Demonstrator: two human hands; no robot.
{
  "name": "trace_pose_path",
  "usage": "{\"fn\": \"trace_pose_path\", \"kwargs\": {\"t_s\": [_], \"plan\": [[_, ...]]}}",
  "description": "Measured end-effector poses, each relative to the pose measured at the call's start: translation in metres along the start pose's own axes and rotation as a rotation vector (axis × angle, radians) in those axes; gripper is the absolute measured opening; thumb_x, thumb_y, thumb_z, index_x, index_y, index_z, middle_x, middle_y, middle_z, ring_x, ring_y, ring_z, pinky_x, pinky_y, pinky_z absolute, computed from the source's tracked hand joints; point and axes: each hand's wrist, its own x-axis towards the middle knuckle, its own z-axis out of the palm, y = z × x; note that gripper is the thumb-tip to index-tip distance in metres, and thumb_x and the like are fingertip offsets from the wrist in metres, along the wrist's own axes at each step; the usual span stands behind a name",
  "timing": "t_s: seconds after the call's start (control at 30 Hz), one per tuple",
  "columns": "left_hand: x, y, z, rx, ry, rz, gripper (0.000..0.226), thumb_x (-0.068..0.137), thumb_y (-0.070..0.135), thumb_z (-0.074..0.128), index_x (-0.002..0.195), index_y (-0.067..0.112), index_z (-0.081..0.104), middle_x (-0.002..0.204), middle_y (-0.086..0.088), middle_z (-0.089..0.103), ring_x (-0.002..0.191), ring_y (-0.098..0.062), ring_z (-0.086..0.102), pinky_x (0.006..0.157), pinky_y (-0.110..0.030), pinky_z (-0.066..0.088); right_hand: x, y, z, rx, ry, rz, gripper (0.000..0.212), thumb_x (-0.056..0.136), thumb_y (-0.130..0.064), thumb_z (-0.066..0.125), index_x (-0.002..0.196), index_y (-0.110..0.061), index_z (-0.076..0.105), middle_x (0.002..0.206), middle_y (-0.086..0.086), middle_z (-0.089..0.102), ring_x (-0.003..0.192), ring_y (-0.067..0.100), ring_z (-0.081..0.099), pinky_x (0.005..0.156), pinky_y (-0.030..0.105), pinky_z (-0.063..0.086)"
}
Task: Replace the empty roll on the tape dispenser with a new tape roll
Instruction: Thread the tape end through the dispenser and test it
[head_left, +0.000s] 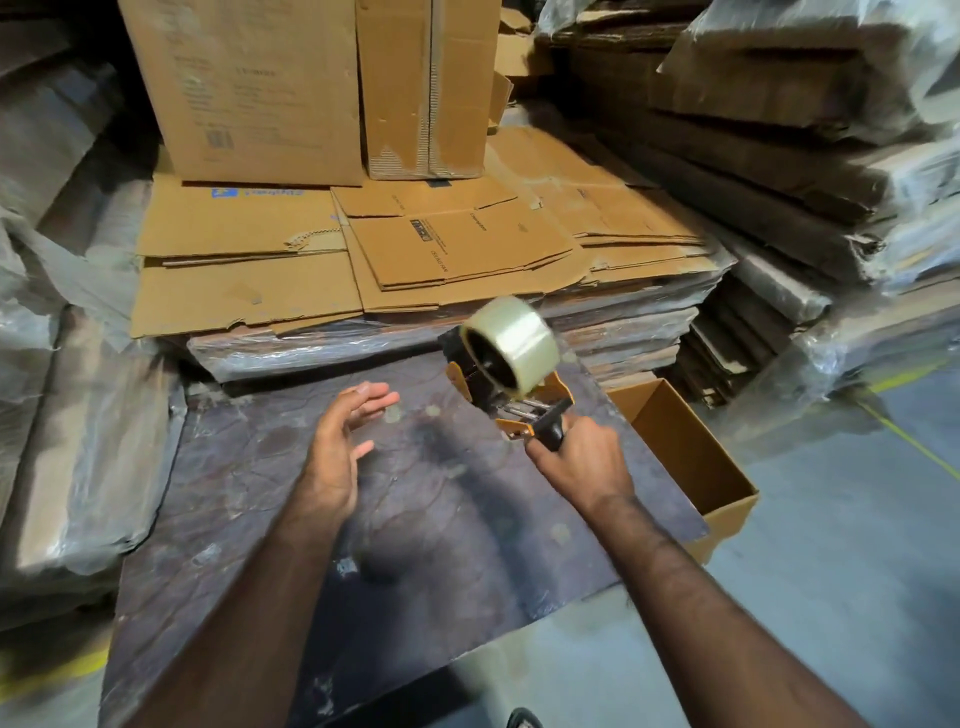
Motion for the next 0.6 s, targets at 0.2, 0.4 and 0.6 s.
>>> {"fn": "trace_pose_path", "kwargs": {"t_s": [0.2, 0.4, 0.6], "plan": [[0.009, 0.002, 0.022, -0.006, 0.071, 0.044, 0.043, 0.082, 0.053, 0.052, 0.106, 0.023, 0.072, 0.120, -0.001, 0.074, 0.124, -0.021, 0.059, 0.112, -0.054, 0.029, 0.026, 0.020, -0.012, -0.330, 0.110, -0.169, 0.032, 0.091, -0.042, 0.056, 0.115, -0.021, 0.060, 0.100, 0.008, 0.071, 0.092, 0.034, 0.069, 0.071, 0.038, 0.055], [0.009, 0.000, 0.044, 0.021, 0.104, 0.051, 0.048, 0.081, 0.054, 0.053, 0.111, 0.021, 0.071, 0.120, 0.000, 0.074, 0.122, -0.020, 0.059, 0.107, -0.052, 0.031, 0.045, 0.066, -0.003, -0.524, 0.180, -0.319, 0.024, 0.082, -0.034, 0.066, 0.097, -0.016, 0.065, 0.084, 0.005, 0.068, 0.066, 0.032, 0.068, 0.062, 0.035, 0.049], [0.010, -0.009, 0.065, 0.071, 0.143, 0.061, 0.049, 0.080, 0.055, 0.053, 0.111, 0.021, 0.071, 0.119, 0.000, 0.075, 0.120, -0.020, 0.060, 0.096, -0.045, 0.036, 0.053, 0.100, 0.001, -0.554, 0.141, -0.343, 0.025, 0.082, -0.033, 0.062, 0.102, -0.017, 0.064, 0.087, 0.005, 0.069, 0.075, 0.027, 0.070, 0.069, 0.038, 0.051]]}}
